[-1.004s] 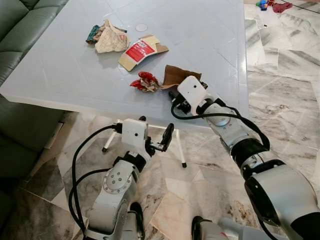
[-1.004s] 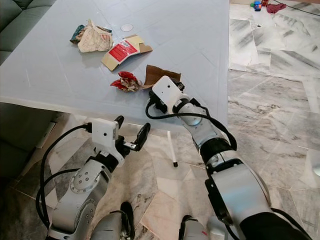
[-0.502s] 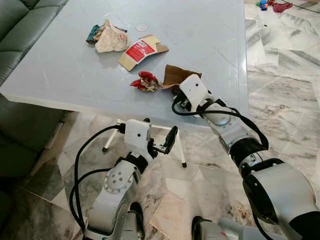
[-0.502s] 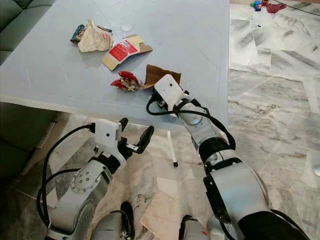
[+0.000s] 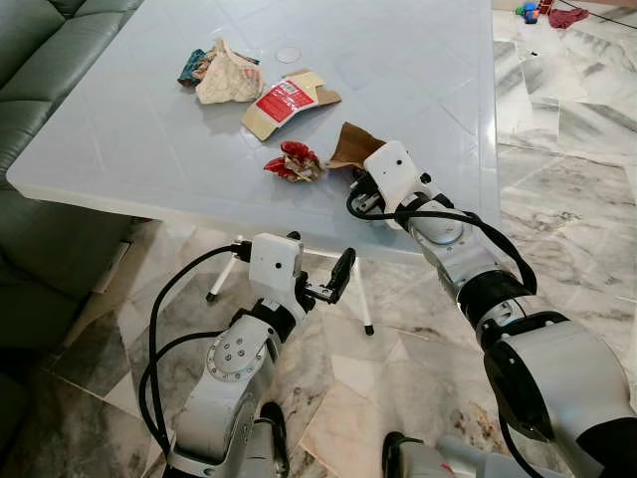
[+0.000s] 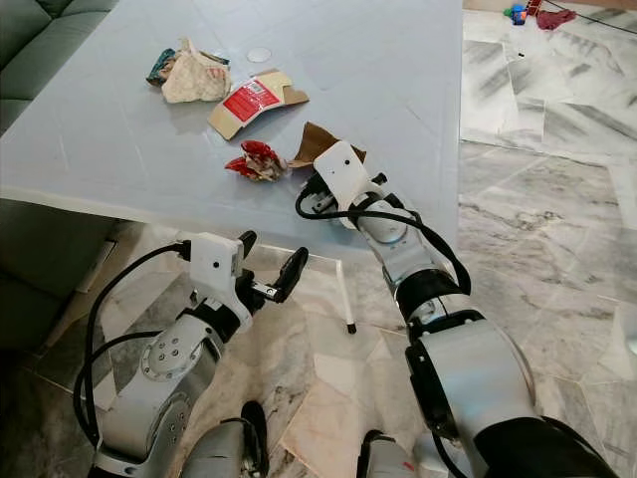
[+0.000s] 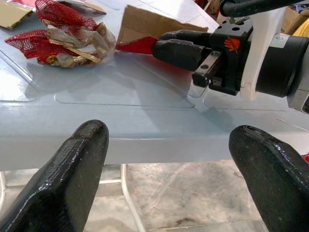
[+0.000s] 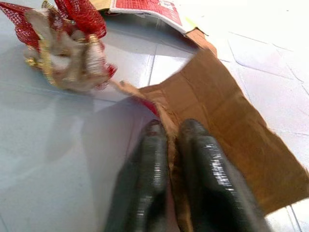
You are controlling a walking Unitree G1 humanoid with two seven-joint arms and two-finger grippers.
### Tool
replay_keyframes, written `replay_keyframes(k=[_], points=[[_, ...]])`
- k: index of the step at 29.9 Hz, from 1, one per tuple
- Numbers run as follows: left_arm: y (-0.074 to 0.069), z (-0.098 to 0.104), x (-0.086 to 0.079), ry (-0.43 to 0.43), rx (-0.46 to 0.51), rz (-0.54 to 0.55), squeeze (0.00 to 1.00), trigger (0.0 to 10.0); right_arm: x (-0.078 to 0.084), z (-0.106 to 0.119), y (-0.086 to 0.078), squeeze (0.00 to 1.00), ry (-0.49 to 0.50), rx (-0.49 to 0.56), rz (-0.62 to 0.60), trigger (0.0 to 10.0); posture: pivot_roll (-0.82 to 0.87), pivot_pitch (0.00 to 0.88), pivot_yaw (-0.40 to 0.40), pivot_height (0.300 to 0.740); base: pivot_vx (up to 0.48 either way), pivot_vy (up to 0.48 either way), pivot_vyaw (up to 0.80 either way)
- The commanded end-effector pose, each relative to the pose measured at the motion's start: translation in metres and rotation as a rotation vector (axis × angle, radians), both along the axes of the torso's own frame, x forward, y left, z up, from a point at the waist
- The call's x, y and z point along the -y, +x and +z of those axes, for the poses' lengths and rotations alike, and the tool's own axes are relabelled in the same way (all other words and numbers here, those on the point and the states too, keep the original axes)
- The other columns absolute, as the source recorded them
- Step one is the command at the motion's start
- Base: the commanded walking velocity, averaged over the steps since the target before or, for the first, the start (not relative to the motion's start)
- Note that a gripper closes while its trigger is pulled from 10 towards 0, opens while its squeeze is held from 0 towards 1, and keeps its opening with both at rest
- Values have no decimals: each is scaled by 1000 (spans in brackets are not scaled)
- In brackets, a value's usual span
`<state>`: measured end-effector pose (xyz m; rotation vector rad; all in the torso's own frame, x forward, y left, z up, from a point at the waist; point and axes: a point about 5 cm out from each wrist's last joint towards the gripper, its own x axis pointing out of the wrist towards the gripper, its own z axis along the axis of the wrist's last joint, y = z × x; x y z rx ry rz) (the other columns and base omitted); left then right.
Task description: Picking trash to rubbish bin
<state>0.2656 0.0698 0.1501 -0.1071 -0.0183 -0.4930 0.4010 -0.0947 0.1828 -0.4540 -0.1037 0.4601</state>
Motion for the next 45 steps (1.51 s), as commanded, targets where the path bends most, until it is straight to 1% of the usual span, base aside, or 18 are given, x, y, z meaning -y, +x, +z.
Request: replay_keyframes(k=[1,7,12,13,16,18,21,22,23,25,27,28,30,31,32,34,39,45], points=[[1,0,-1,8,5,-3,0,10000,-1,1,1,0,-11,-19,3,0,85,205,2,740,0,0,0],[5,3,-2,10,24,3,0,10000,3,10,4,0,25,0,-15,0,86,178,4,740,0,0,0],[12,7,-5,17,52,18,0,10000,15,23,7,0,70,46,-45,0,77,151,14,740,0,0,0],[16,9,-8,24,71,43,0,10000,21,29,8,0,99,76,-50,0,70,142,19,740,0,0,0],[21,11,-12,35,91,71,0,10000,26,35,8,0,121,102,-56,0,54,129,27,740,0,0,0],[30,15,-18,45,112,112,0,10000,34,43,7,0,174,145,-70,0,34,119,37,740,0,0,0],[42,18,-23,57,138,146,0,10000,46,48,3,0,245,201,-89,0,-1,107,53,740,0,0,0],[42,18,-23,57,138,146,0,10000,46,48,3,0,245,201,-89,0,-1,107,53,740,0,0,0],[49,19,-25,63,150,164,0,10000,51,48,-2,0,281,227,-92,0,-10,105,57,740,0,0,0],[54,19,-26,59,148,166,0,10000,53,46,-6,0,301,234,-98,0,-30,102,65,740,0,0,0],[61,19,-26,57,149,164,0,10000,55,43,-14,0,326,241,-96,0,-55,105,76,740,0,0,0],[61,19,-26,57,149,164,0,10000,55,43,-14,0,326,241,-96,0,-55,105,76,740,0,0,0],[77,20,-25,62,151,153,0,10000,47,35,-47,0,386,227,-16,0,-98,110,100,740,0,0,0],[77,20,-25,62,151,153,0,10000,47,35,-47,0,386,227,-16,0,-98,110,100,740,0,0,0],[81,23,-24,57,163,141,0,10000,44,29,-62,0,387,216,5,0,-111,113,112,740,0,0,0],[83,28,-23,50,182,143,0,10000,43,25,-73,0,367,218,22,0,-114,114,122,740,0,0,0],[83,39,-29,21,237,207,0,10000,46,19,-80,0,403,193,-9,0,-99,121,123,740,0,0,0],[82,37,-37,-6,249,246,0,10000,44,26,-85,0,416,175,-26,0,-82,120,110,740,0,0,0]])
